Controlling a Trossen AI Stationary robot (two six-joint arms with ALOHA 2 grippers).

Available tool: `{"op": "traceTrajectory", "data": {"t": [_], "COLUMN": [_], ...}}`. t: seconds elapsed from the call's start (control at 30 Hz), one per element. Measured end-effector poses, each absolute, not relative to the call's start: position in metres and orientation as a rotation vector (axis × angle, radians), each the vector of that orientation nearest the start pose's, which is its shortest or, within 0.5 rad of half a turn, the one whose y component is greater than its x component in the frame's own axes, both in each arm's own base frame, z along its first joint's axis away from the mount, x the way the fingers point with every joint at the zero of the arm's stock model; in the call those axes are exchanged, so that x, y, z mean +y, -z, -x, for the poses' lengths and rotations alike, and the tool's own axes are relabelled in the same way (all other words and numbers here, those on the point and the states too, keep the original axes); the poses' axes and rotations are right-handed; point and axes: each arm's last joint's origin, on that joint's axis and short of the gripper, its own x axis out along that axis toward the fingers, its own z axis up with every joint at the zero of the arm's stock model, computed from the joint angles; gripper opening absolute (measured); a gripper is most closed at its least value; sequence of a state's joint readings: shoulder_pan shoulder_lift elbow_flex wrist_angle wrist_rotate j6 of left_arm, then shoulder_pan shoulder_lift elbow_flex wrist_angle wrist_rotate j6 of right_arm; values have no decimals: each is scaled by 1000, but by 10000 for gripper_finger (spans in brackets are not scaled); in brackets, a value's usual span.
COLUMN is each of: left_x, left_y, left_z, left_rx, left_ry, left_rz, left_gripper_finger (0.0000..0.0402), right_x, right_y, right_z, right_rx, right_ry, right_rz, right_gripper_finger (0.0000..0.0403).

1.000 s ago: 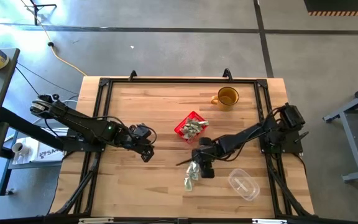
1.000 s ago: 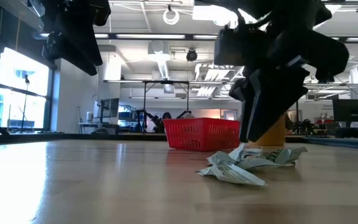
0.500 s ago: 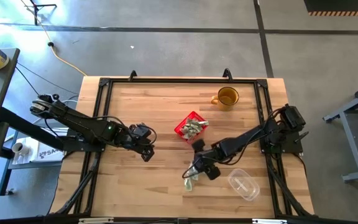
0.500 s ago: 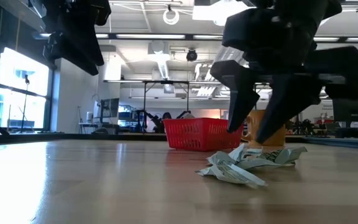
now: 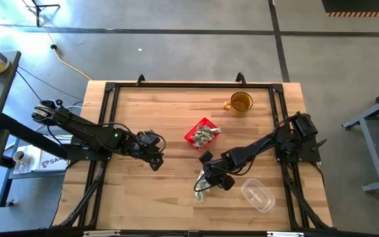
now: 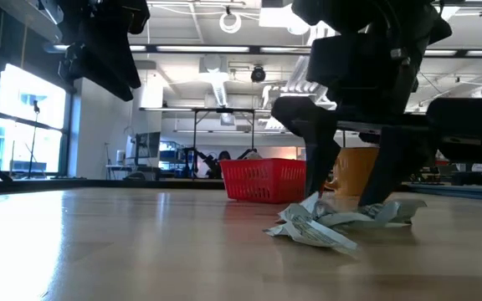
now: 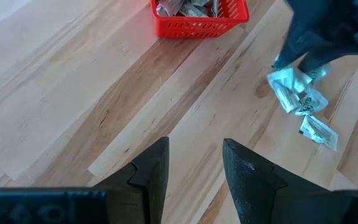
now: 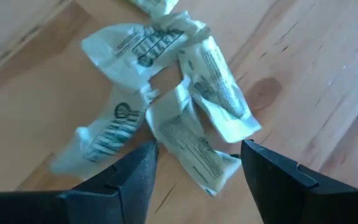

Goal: Pick and place items into bin
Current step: Put the white stevia packet into the red bin

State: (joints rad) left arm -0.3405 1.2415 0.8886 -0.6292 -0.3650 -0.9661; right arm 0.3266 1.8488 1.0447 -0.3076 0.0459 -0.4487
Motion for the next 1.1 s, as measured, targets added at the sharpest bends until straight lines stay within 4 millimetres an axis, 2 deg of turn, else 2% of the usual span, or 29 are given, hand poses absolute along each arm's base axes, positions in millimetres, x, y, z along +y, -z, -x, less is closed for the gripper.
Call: {"op": "traceTrajectory", "data": {"t": [0.23, 0.47, 0.63, 0.93, 1.0, 1.1], "left_x": [-70, -69, -69, -69, -69, -69], "left_y": [-246, -246, -246, -246, -246, -246], "left_z": [-228, -228, -228, -228, -228, -228], "left_rx": [813, 806, 805, 803, 803, 801], "left_ry": [-452, -461, -461, -466, -467, -468], "left_rz": [557, 552, 552, 562, 562, 561], "left_gripper_finger": [184, 184, 184, 184, 184, 184], "right_x": [106, 89, 81, 79, 79, 79], "right_y": [-133, -134, -133, -134, -135, -142], "right_z": [-334, -339, -340, -340, -339, -337], "right_rx": [1052, 1124, 1166, 1179, 1181, 1174], "right_ry": [-455, -284, -225, -183, -177, -148], "right_rz": [539, 211, 50, -51, -58, -95], "right_gripper_finger": [219, 193, 144, 15, 6, 13]}}
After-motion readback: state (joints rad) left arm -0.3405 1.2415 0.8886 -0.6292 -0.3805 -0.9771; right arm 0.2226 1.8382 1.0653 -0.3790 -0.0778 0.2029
